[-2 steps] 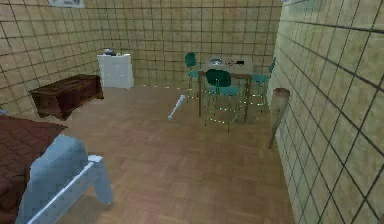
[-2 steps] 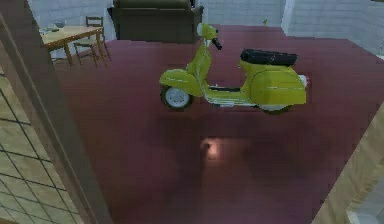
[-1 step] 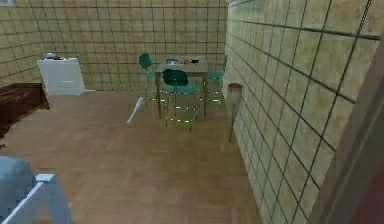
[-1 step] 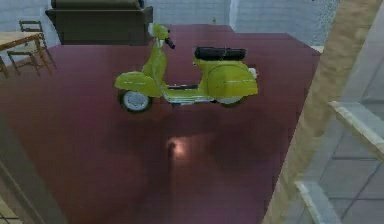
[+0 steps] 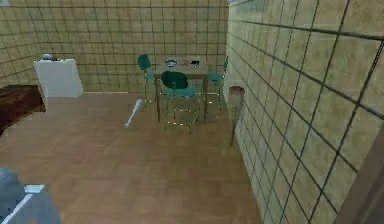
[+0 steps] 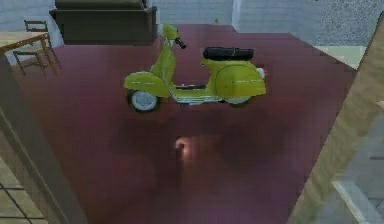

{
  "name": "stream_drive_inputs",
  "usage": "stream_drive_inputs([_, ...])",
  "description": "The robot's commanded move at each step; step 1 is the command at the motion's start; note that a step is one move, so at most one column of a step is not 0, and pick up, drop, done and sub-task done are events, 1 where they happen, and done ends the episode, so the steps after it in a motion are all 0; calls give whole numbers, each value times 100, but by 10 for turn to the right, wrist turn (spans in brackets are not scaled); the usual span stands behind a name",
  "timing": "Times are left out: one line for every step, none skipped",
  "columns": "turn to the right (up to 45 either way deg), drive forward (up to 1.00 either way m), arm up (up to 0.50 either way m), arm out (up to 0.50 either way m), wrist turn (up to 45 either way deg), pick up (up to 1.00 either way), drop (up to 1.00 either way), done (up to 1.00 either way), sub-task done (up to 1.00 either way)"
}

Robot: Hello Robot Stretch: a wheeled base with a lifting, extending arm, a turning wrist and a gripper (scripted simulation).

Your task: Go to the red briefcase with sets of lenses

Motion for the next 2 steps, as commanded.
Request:
stream_drive_inputs([-450, 0, 0, 0, 0, 0, 0, 0, 0])
stream_drive_inputs([-360, 0, 0, 0, 0, 0, 0, 0, 0])
